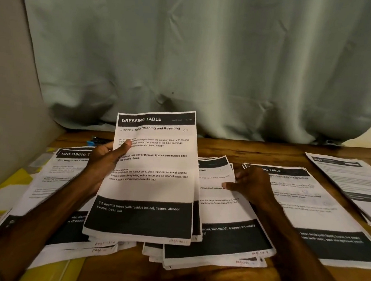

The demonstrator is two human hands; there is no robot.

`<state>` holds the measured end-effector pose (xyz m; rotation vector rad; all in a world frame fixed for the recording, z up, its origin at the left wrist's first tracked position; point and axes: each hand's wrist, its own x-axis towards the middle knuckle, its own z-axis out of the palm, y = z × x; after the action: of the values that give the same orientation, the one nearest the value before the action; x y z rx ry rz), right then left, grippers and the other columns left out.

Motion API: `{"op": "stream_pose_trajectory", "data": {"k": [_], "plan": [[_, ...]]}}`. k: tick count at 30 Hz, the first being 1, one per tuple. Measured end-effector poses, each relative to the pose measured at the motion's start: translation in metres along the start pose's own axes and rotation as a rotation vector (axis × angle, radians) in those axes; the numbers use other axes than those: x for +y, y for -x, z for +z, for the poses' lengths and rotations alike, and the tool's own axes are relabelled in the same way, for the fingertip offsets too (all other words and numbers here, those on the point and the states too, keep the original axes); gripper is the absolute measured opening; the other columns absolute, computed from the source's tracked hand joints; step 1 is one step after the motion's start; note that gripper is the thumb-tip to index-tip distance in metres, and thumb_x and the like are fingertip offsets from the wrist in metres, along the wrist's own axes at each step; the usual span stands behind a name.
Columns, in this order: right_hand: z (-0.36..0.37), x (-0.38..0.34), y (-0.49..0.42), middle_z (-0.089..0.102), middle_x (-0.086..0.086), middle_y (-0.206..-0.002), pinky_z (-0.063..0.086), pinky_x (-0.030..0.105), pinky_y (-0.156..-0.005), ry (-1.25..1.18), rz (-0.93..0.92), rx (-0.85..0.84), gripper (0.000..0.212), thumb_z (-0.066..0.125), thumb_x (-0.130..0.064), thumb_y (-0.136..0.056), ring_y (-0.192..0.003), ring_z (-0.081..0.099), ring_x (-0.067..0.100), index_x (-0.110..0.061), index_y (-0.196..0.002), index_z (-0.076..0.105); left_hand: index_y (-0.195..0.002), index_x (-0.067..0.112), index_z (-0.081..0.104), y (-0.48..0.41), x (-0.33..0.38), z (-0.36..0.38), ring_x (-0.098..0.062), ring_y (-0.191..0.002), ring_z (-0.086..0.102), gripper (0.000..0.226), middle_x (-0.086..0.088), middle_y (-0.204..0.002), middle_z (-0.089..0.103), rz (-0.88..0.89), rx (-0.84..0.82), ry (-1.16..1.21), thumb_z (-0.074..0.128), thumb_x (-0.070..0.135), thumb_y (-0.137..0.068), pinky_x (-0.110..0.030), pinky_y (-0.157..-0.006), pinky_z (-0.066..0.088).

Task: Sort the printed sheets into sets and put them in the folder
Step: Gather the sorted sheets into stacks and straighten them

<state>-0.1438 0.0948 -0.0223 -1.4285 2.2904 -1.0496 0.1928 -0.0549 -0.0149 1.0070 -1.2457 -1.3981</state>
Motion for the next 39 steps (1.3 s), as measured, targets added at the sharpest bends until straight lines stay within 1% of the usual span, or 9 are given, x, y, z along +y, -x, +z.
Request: {"op": "stream_pose_trajectory", "data": {"k": [4,7,10,16,20,26,29,33,39], "plan": [[-0.002,0.001,-0.001,0.064,-0.002,-0.073,0.048,0.031,-0.075,-0.054,0.06,0.028,0.033,0.093,-0.018,-0.07,-0.069,0.059,0.01,-0.021,-0.067,0.06,-0.115,0.025,0.07,0.001,0.0,0.002,-0.021,-0.074,0.077,0.03,-0.002,-0.095,0.079,-0.006,0.008,-0.006,0.073,0.039,-0.088,-0.03,-0.053,0.06],[-0.002,0.006,-0.008,0.071,0.005,-0.091,0.048,0.032,-0.08,-0.115,0.096,0.047,0.031,0.094,-0.022,-0.069,-0.083,0.064,0.017,-0.01,-0.085,0.07,-0.115,0.024,0.071,0.003,0.001,0.003,-0.021,-0.072,0.077,0.029,-0.002,-0.094,0.08,-0.004,0.007,-0.002,0.073,0.038,-0.089,-0.03,-0.052,0.059],[-0.002,0.006,-0.006,0.074,0.001,-0.094,0.058,0.038,-0.083,-0.171,0.065,0.051,0.029,0.091,-0.025,-0.074,-0.083,0.069,0.017,-0.01,-0.095,0.077,-0.116,0.022,0.07,0.006,0.002,0.005,-0.021,-0.072,0.077,0.03,-0.002,-0.093,0.08,0.004,0.003,0.017,0.072,0.036,-0.089,-0.03,-0.052,0.06],[0.003,-0.019,0.011,0.077,-0.003,-0.087,0.059,0.026,-0.063,-0.376,-0.135,0.181,0.02,0.086,-0.028,-0.079,-0.071,0.074,0.012,-0.018,-0.089,0.072,-0.12,0.019,0.07,0.01,0.002,0.01,-0.018,-0.076,0.077,0.034,-0.001,-0.095,0.08,0.013,-0.006,0.031,0.072,0.035,-0.089,-0.027,-0.054,0.059],[0.013,-0.041,0.02,0.079,0.002,-0.085,0.062,0.03,-0.067,-0.703,-0.116,0.206,0.027,0.088,-0.025,-0.077,-0.074,0.076,0.019,-0.011,-0.094,0.072,-0.114,0.02,0.069,0.014,-0.001,0.02,-0.006,-0.07,0.075,0.022,0.007,-0.087,0.079,0.015,0.005,0.045,0.069,0.029,-0.094,-0.017,-0.05,0.054],[0.025,-0.051,0.026,0.079,0.008,-0.094,0.064,0.037,-0.075,-0.94,-0.05,0.139,0.034,0.082,-0.016,-0.083,-0.085,0.077,0.026,-0.001,-0.111,0.069,-0.117,0.028,0.068,0.02,-0.004,0.028,-0.017,-0.078,0.077,0.025,0.003,-0.097,0.079,-0.007,0.01,0.046,0.067,0.039,-0.094,-0.028,-0.055,0.058],[0.026,-0.048,0.024,0.079,0.007,-0.097,0.063,0.042,-0.081,-0.942,-0.038,0.129,0.036,0.081,-0.018,-0.084,-0.088,0.077,0.025,-0.003,-0.115,0.068,-0.118,0.026,0.068,0.022,-0.003,0.028,-0.023,-0.089,0.076,0.028,-0.001,-0.104,0.079,-0.001,0.005,0.028,0.067,0.04,-0.094,-0.035,-0.065,0.059],[0.022,-0.044,0.024,0.079,0.004,-0.101,0.064,0.038,-0.077,-0.939,-0.038,0.143,0.035,0.079,-0.013,-0.085,-0.09,0.077,0.023,-0.006,-0.117,0.067,-0.11,0.02,0.069,0.024,-0.001,0.027,-0.03,-0.091,0.075,0.027,-0.005,-0.101,0.079,-0.04,0.012,0.021,0.069,0.04,-0.092,-0.04,-0.073,0.06],[0.017,-0.044,0.022,0.077,0.01,-0.108,0.064,0.035,-0.072,-1.002,-0.025,0.123,0.035,0.074,-0.006,-0.088,-0.091,0.077,0.025,-0.005,-0.122,0.064,-0.13,0.014,0.061,0.024,0.008,0.021,-0.035,-0.106,0.072,0.038,-0.014,-0.118,0.074,-0.171,-0.211,0.177,0.063,0.031,-0.095,-0.05,-0.085,0.061]]}}
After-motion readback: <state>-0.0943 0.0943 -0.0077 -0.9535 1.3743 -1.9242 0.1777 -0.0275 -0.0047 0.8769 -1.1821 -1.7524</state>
